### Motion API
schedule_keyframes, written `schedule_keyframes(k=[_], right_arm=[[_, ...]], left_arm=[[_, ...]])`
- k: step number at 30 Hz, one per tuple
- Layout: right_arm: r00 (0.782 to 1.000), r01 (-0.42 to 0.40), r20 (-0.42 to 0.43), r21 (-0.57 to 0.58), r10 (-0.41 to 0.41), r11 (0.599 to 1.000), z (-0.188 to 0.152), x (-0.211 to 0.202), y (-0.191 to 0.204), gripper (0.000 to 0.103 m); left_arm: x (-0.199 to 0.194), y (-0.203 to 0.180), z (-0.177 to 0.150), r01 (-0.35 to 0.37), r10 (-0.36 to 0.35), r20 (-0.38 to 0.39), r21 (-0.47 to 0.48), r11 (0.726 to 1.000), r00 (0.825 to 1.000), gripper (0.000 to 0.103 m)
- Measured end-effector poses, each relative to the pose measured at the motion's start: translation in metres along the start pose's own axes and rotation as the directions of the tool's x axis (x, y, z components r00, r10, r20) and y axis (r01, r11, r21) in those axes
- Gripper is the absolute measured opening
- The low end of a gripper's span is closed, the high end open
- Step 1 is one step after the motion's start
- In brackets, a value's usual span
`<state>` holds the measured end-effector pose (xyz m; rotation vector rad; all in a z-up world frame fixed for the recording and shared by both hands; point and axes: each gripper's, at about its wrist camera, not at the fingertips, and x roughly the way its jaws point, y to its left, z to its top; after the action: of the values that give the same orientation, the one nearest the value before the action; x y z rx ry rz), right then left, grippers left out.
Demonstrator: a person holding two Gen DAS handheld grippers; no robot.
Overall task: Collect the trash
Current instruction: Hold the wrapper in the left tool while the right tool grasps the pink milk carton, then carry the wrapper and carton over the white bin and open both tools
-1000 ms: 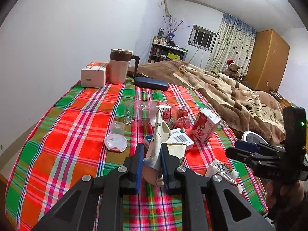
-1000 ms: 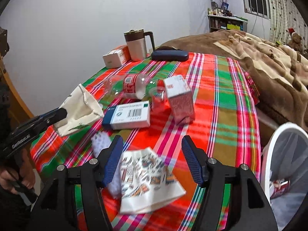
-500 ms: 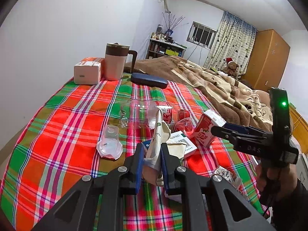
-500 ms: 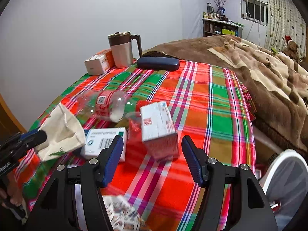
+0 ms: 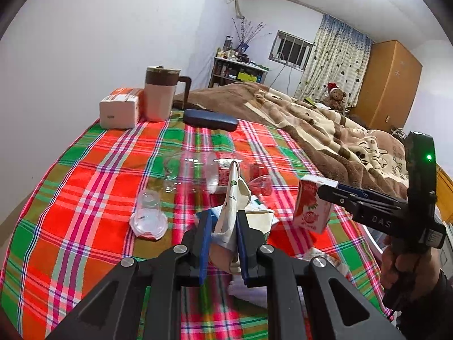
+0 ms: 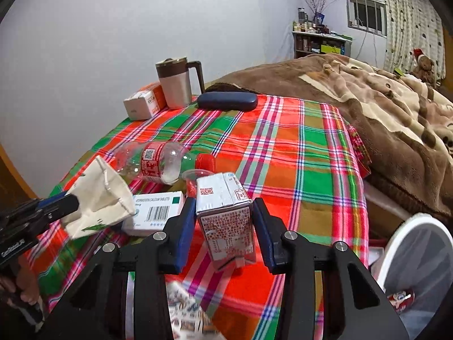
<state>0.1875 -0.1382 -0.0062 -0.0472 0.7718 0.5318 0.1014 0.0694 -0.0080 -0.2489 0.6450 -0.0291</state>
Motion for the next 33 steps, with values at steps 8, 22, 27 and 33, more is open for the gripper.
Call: schedule_keyframes(k=[8,22,27,33], right_arm=[[1.0,-0.007,0.021,0.048,0.006,0.999,-0.013,-0.025,-0.016,0.041],[0.995,0.033,0.088,0.16,-0.048,0.987,-0.034,-0.071,-0.059,0.041],[0.99,0.072,0.103,0.196,-0.094,0.978,-0.043,-0.087,-0.076,0.041],[0.983,0.116,0.109,0.252,-0.148,0.961,-0.055,-0.101,-0.099,0.041]], left_arm=[[-0.007,-0.028,0.001,0.028,-0.028,0.0,0.042,0.999,1.0,0.017],[0.0,-0.097,-0.001,0.129,-0.126,-0.033,0.128,0.983,0.992,0.017],[0.01,-0.13,-0.005,0.189,-0.181,-0.063,0.157,0.969,0.981,0.017],[0.023,-0.168,-0.013,0.253,-0.237,-0.104,0.192,0.948,0.966,0.017]])
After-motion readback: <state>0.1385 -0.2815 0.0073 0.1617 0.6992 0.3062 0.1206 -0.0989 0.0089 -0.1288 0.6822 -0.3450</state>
